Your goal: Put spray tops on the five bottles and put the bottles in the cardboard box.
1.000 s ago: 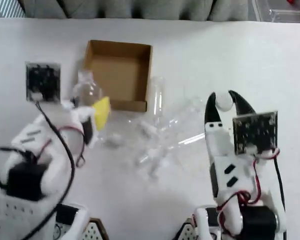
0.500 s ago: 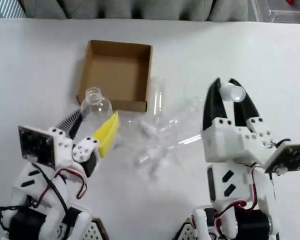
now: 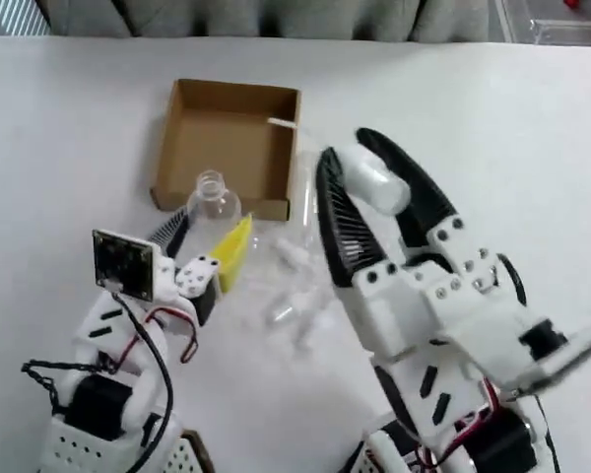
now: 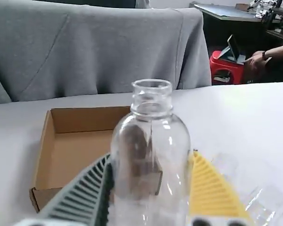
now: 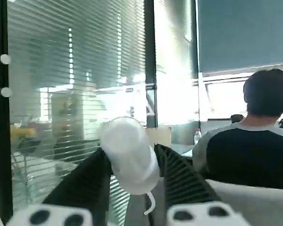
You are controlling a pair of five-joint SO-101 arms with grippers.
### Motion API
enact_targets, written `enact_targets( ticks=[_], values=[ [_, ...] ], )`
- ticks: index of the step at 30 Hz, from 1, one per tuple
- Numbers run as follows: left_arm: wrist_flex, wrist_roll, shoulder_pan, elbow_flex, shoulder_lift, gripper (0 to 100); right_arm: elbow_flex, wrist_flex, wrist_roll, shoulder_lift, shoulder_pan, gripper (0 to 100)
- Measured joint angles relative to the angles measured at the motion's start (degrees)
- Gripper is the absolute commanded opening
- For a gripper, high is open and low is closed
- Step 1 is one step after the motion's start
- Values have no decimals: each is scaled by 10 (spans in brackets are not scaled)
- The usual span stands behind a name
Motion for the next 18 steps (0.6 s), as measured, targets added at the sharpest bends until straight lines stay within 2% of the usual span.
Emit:
enact_targets(
  ticks=[8,11,18],
  values=[
    [-25,-3,0,46,-1,72,-157,115,4,144,-62,15],
    [-25,-36,0,48,-1,72,-195,145,8,178,-69,15],
    [-25,-65,-1,60,-2,72,-214,167,77,252,-71,15]
  ],
)
